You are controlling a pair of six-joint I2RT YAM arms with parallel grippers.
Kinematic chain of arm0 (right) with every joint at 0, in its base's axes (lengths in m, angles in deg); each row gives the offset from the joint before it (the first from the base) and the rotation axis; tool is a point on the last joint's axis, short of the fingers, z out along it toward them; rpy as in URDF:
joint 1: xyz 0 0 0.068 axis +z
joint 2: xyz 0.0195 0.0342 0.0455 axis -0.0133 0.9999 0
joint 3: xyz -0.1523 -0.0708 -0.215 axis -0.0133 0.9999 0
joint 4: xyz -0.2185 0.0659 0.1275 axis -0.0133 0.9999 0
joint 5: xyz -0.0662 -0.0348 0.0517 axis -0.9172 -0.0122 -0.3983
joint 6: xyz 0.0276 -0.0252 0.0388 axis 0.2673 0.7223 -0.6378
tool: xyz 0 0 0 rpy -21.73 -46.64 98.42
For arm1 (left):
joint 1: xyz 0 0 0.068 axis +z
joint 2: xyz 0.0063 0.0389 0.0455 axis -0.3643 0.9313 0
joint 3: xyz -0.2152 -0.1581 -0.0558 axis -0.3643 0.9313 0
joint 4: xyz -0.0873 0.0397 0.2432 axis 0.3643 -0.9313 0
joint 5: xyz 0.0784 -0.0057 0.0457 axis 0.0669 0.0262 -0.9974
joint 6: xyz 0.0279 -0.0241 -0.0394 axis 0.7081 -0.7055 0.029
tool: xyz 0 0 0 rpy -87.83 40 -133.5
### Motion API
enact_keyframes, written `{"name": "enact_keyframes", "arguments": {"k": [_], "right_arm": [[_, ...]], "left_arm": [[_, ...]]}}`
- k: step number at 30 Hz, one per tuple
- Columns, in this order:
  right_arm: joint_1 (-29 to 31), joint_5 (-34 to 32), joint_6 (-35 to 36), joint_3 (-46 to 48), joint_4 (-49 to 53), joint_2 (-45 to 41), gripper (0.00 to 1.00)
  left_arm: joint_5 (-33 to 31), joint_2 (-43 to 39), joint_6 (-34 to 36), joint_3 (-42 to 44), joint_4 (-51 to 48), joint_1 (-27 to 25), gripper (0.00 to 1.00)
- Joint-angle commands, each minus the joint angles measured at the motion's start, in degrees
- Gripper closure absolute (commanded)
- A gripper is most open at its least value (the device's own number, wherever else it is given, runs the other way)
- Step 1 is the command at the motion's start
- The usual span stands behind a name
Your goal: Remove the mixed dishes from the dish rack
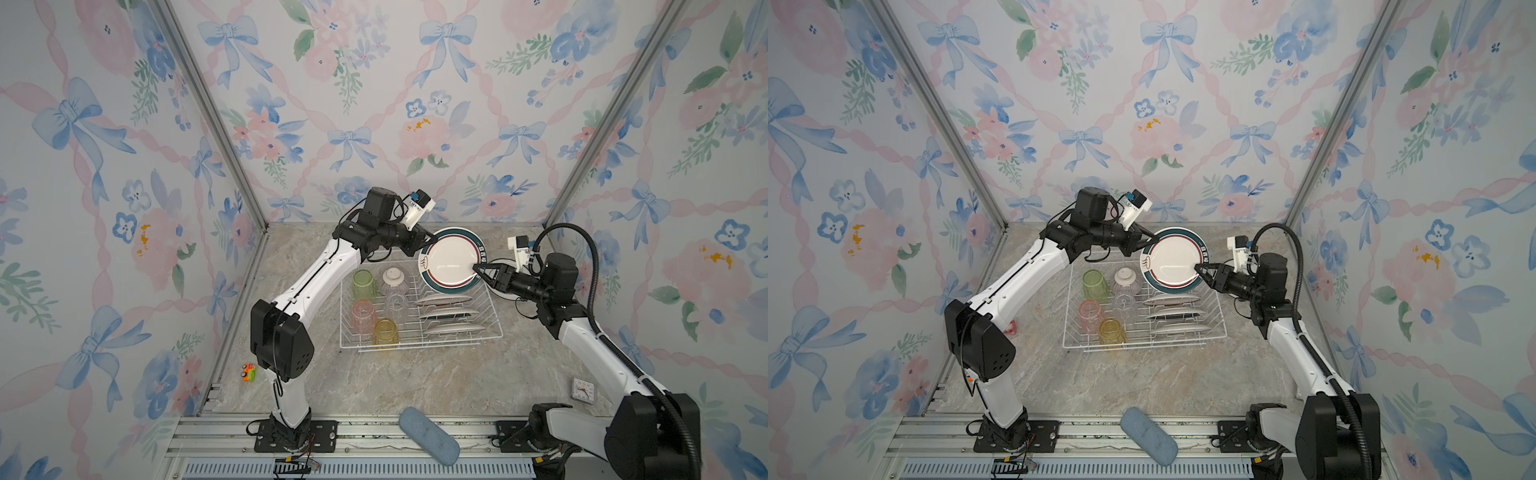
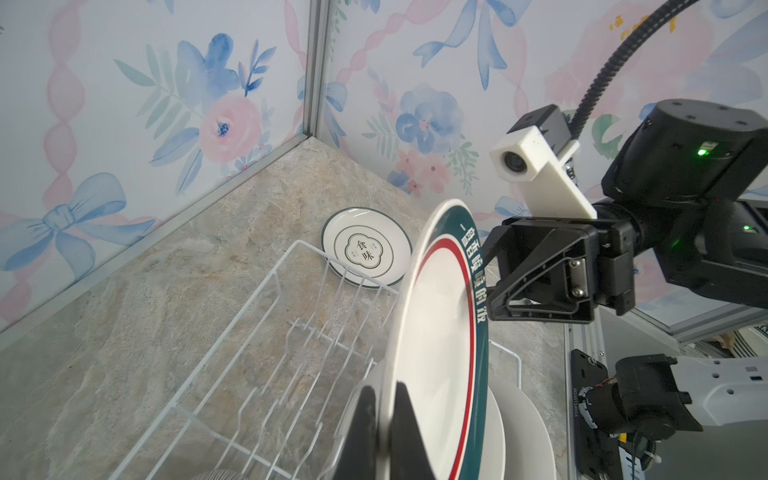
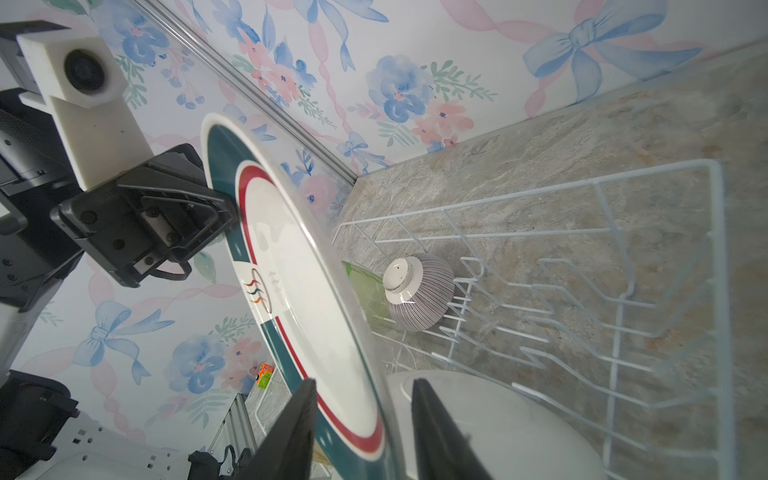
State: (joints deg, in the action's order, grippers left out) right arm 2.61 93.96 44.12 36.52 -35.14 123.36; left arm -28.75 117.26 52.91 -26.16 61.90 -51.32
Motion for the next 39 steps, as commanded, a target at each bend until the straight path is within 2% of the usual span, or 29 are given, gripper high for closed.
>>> {"name": "enact_keyframes", "arguments": {"k": [1,5,8,15,18,22,25,30,33,35,39], "right_arm": [[0.83,0.55,-1.4,0.48,-3.96,0.92,0.63],[1.21,1.12,-4.18,0.69,-6.39,1.82,0.78],[1.54,1.2,-4.39,0.61,-6.58,1.95,0.83],[1.97,0.99,-4.39,0.2,-6.09,1.91,0.99],[1.98,0.89,-4.35,-0.22,-5.64,1.89,1.0],[1.85,0.18,-4.26,-0.86,-4.27,1.56,1.0],[0.75,-0.36,-3.89,-1.87,-2.1,1.69,1.0],[-4.06,-0.63,-5.18,-2.72,-0.12,1.74,1.0],[-9.59,-1.66,-5.3,-3.89,3.44,1.34,1.0],[-14.05,-2.04,-5.35,-4.54,5.96,1.26,1.0],[-21.53,-7.78,-3.21,-5.54,10.86,2.34,1.0]], "left_arm": [[3.91,-1.35,-2.23,0.91,4.44,0.47,1.0],[4.68,-1.42,-2.89,1.82,5.54,0.73,1.0],[5.21,-1.52,-3.37,2.77,6.68,1.06,1.0],[5.67,-1.81,-3.73,4.28,8.09,1.4,1.0],[5.03,-2.16,-3.47,4.91,8.1,1.38,1.0],[0.87,-4.26,-2.18,6.96,8.18,1.3,0.78],[-3.58,-7.22,-0.65,8.87,8.1,1.5,0.69],[-9.43,-12.47,0.88,12.33,7.94,3.13,0.63],[-13.35,-15.7,1.43,16.62,7.92,3.06,0.62],[-15.99,-17.98,1.22,20.49,7.87,2.47,0.62],[-24.73,-21.59,1.13,28.43,7.92,-0.85,0.61]]}}
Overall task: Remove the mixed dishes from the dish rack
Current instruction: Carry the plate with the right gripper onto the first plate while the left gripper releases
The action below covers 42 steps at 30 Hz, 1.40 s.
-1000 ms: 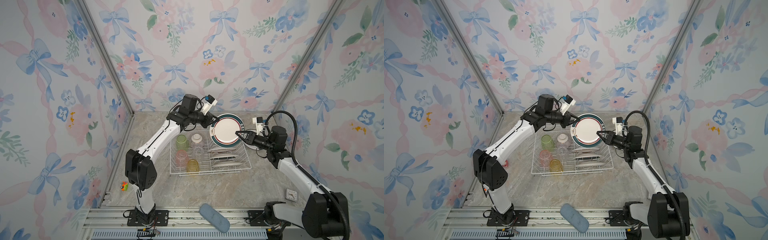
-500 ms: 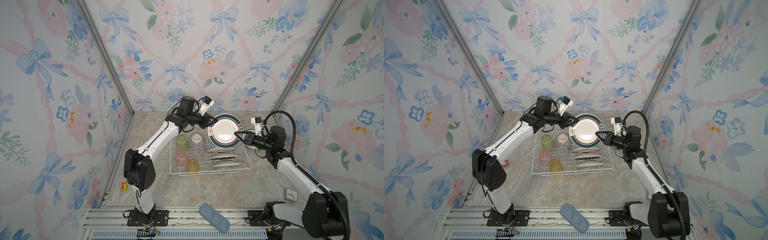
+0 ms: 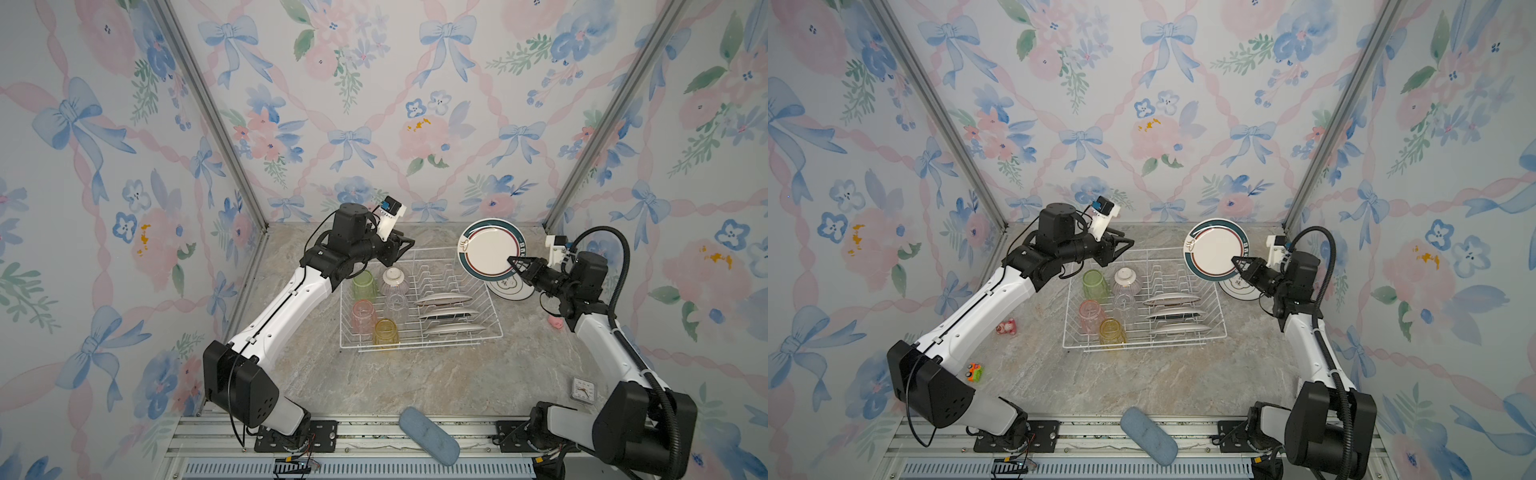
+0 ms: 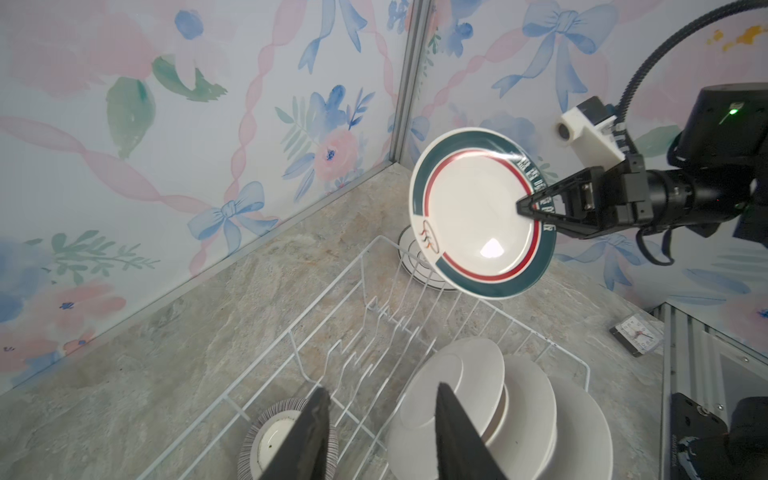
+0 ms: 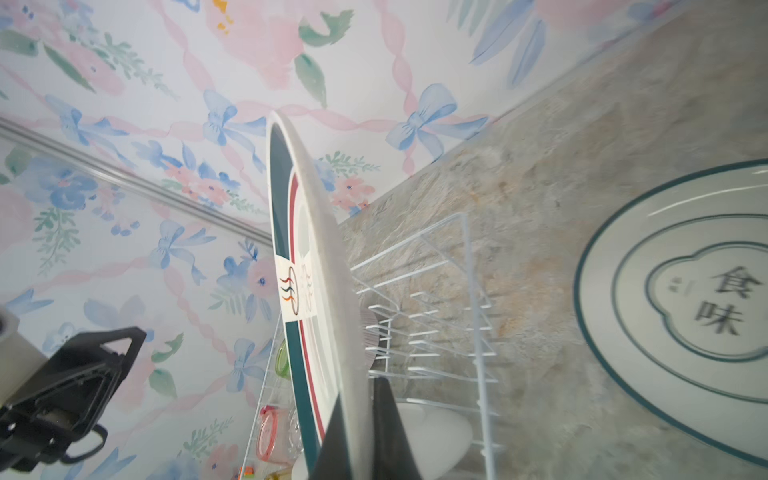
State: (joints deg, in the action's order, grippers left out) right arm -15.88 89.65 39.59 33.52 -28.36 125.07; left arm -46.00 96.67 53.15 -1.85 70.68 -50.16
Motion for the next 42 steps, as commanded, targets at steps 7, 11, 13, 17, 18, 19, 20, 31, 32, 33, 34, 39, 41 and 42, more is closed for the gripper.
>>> {"name": "enact_keyframes", "arguments": {"k": [7,11,13,17,18,19,20,31,32,33,34,39,41,42], "right_arm": [[-8.14,-9.67,5.62,-3.99,7.07,7.09,1.0],[-9.16,-11.38,4.78,-3.54,4.16,11.6,1.0],[-9.16,-11.68,4.0,-3.41,2.48,13.73,1.0],[-9.14,-11.92,1.31,-2.72,-1.37,18.11,1.0],[-9.2,-12.03,0.96,-2.51,-2.27,18.88,1.0],[-9.15,-12.18,0.61,-2.27,-3.0,19.71,1.0],[-9.15,-12.19,0.49,-2.04,-3.7,20.5,1.0],[-9.15,-10.09,-1.6,-1.4,-8.06,27.02,0.97],[-9.17,-10.13,-1.67,-1.29,-8.3,27.42,0.97],[-9.15,-10.13,-1.78,-1.21,-8.58,27.73,0.97],[-9.2,-9.96,-1.87,-1.17,-8.77,28.12,0.96],[-9.18,-8.8,-2.93,-0.91,-10.51,30.06,0.96],[-9.16,-8.73,-3.05,-0.72,-10.67,30.35,0.95],[-9.16,-8.71,-2.96,-0.62,-10.73,30.38,0.95]], "left_arm": [[-13.88,-2.57,-0.83,10.58,-0.81,-6.62,0.61],[-13.78,-2.56,-1.17,11.25,-0.38,-7.18,0.6],[-13.66,-2.34,-0.99,10.99,-0.33,-7.41,0.6],[-13.78,-1.48,-0.63,10.03,-0.34,-7.84,0.6],[-13.71,-1.27,-0.59,9.77,-0.34,-7.9,0.6],[-13.64,-1.0,-0.5,9.48,-0.34,-7.94,0.6],[-13.67,-0.78,-0.48,9.23,-0.34,-7.95,0.6],[-13.36,1.36,-0.37,7.44,-0.35,-8.29,0.6],[-13.27,1.49,-0.37,7.26,-0.35,-8.29,0.6],[-13.13,1.57,-0.37,7.16,-0.34,-8.36,0.6],[-13.09,1.63,-0.37,7.03,-0.34,-8.38,0.6],[-12.83,1.89,-0.28,6.9,-0.34,-8.4,0.59],[-12.8,1.84,-0.3,6.99,-0.34,-8.47,0.6],[-12.82,1.81,-0.28,7.06,-0.34,-8.47,0.59]]}}
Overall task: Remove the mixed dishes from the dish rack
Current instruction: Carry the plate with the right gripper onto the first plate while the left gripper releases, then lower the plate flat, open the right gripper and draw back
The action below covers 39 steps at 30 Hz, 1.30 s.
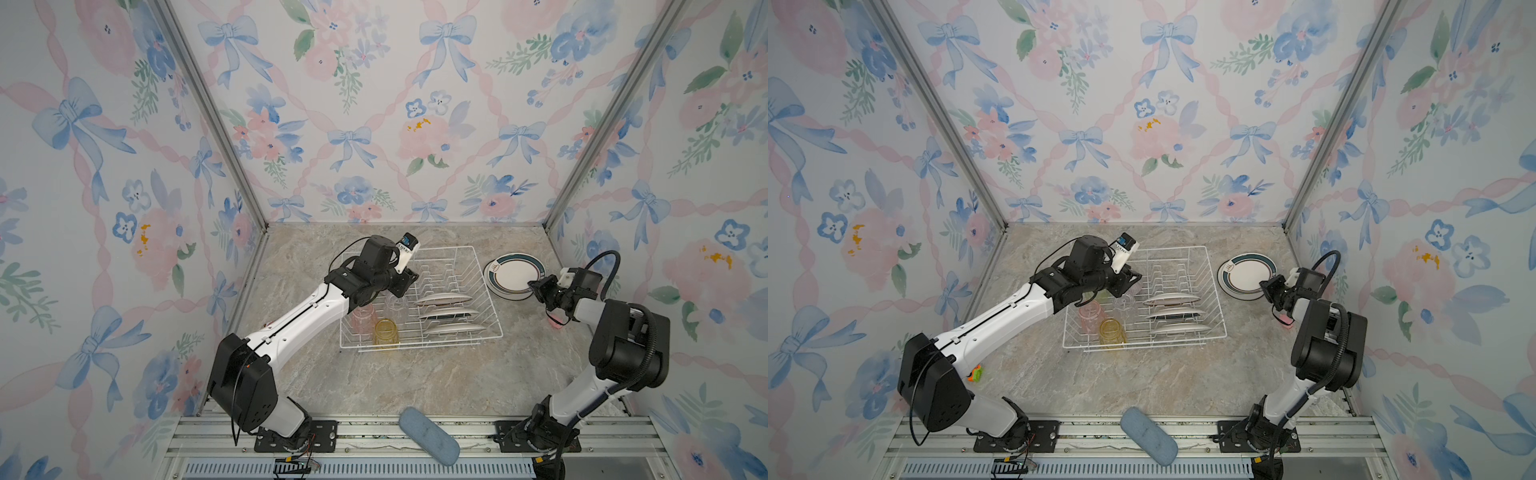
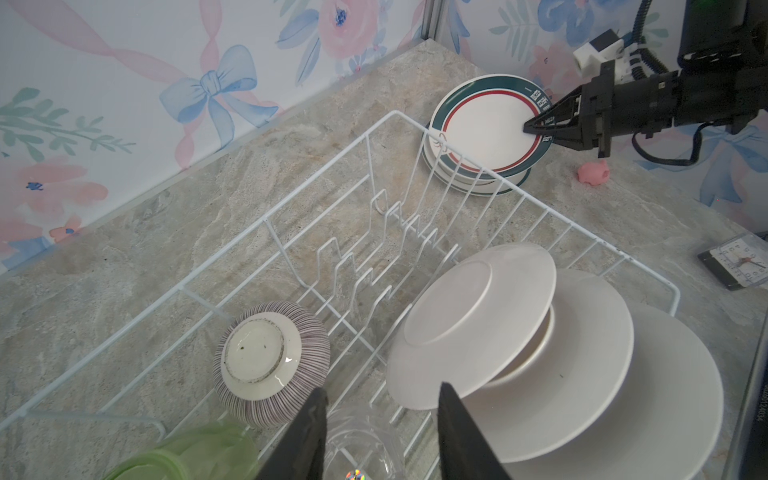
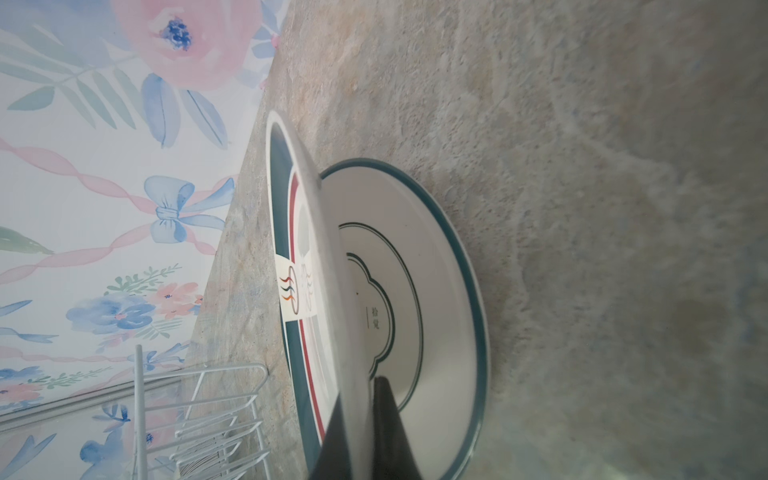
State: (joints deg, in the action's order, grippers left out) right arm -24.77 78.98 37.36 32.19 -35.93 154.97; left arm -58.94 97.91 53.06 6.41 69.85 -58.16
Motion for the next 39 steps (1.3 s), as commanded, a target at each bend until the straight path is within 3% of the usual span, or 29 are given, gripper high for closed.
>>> {"name": "enact_keyframes", "arguments": {"k": [1,12,22,29,39], "right_arm": [[-0.3,1.96,-0.63,0.76,-3.01,0.54,0.94],[-0.17,0.76,1.49,0.31,0.49,0.55,0.81],[2.24,-7.77,10.89,-3.03,14.69,-2.77,0.55],[5.43,-14.54,15.26,-5.58,21.62,-3.63,0.5],[6.88,-17.35,16.93,-7.52,24.74,-2.89,0.46]], "left_arm": [[0.03,0.51,-0.19,-1.19,0.5,-0.47,0.59],[-0.06,0.16,0.1,-1.19,0.44,-0.52,0.59],[-0.32,-0.28,0.42,-0.66,0.49,-0.57,0.59],[-0.4,-0.63,0.69,-0.14,0.49,-0.57,0.59],[-0.7,-1.11,0.84,0.58,0.48,-0.48,0.59]]}}
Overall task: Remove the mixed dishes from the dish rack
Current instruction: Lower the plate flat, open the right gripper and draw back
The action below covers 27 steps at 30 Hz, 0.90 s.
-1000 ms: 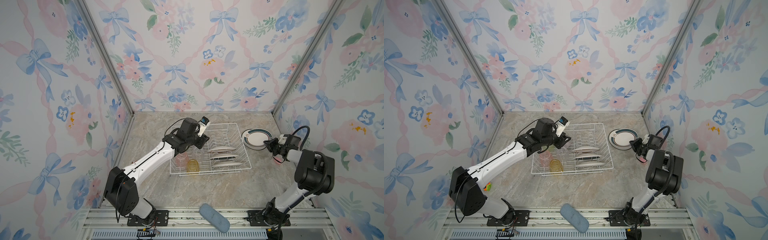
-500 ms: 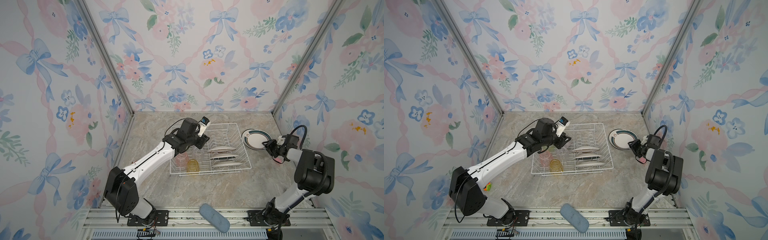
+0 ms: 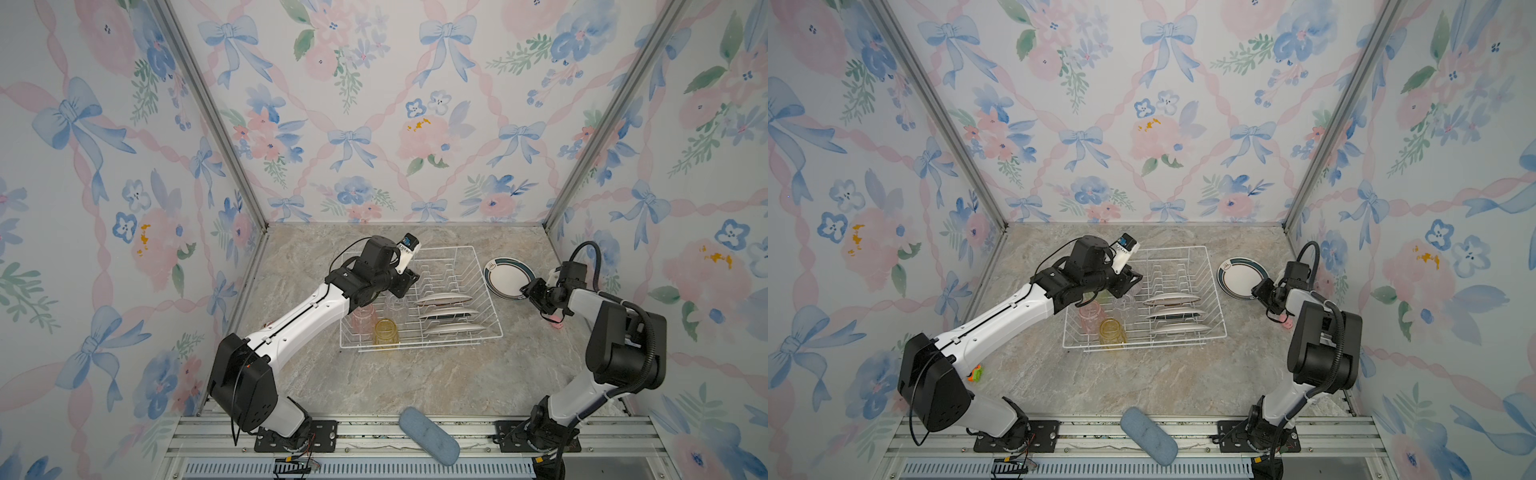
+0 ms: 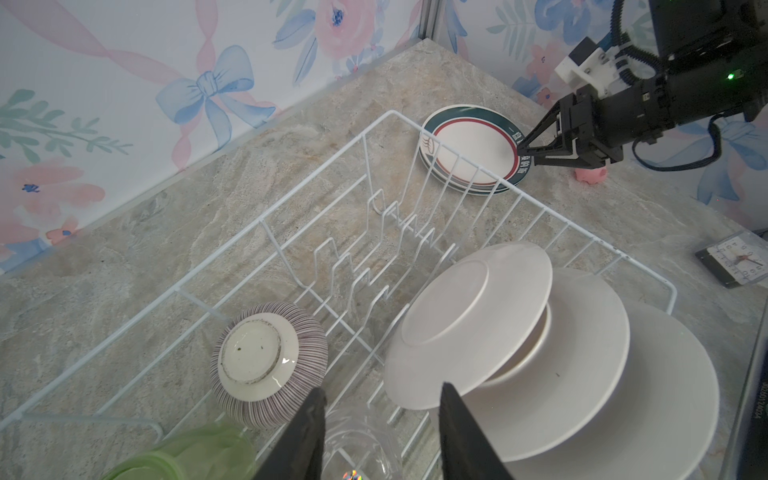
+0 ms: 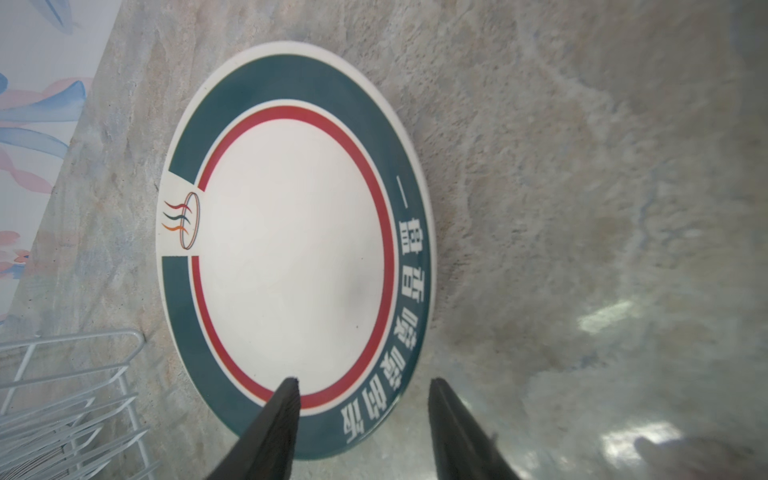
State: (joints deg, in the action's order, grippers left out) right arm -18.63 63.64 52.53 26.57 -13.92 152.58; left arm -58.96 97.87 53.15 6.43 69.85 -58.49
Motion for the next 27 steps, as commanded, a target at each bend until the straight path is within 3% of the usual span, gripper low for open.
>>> {"name": "enact_keyframes", "arguments": {"k": [1,9,20,27], "right_arm": [[0.78,-2.04,1.78,-1.91,2.84,-0.59,0.46],[0.91,-1.61,2.28,-1.91,4.77,-2.92,0.45],[1.9,-4.28,5.88,-3.01,15.72,-22.32,0.41],[10.52,-9.44,8.52,-5.4,24.38,-36.2,0.37]], "left_arm": [[-0.64,-1.03,0.85,0.55,0.48,-0.14,0.58],[0.43,-0.16,0.91,0.06,0.49,-0.41,0.58],[1.28,5.54,4.67,-5.38,0.07,-2.8,0.57],[0.82,8.49,6.9,-9.19,-3.78,-5.33,0.58]]}}
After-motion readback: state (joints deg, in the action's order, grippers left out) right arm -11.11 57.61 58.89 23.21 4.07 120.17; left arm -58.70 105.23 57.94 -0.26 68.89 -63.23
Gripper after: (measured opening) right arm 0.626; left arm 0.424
